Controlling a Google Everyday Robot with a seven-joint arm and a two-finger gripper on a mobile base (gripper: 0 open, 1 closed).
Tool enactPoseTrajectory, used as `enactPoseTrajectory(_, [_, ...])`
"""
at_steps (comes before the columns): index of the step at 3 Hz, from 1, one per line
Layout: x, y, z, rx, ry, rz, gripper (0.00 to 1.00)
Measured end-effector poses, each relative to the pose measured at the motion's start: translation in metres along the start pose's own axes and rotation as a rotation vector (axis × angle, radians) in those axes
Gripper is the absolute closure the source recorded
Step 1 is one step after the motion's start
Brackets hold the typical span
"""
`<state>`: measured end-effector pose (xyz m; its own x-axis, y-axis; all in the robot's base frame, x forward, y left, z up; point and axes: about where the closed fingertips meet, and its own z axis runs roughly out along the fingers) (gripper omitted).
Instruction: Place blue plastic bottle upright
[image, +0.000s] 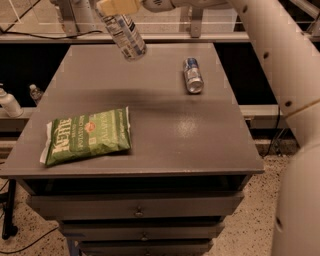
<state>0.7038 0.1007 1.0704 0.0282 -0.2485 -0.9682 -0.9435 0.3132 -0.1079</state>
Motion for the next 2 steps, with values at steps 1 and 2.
enactPoseTrajectory(1, [0.004,0.017,-0.023,0.053,-0.111,0.049,1.0])
enactPoseTrajectory(2, [0.027,0.023,-0.026,0.086,-0.111,0.086,1.0])
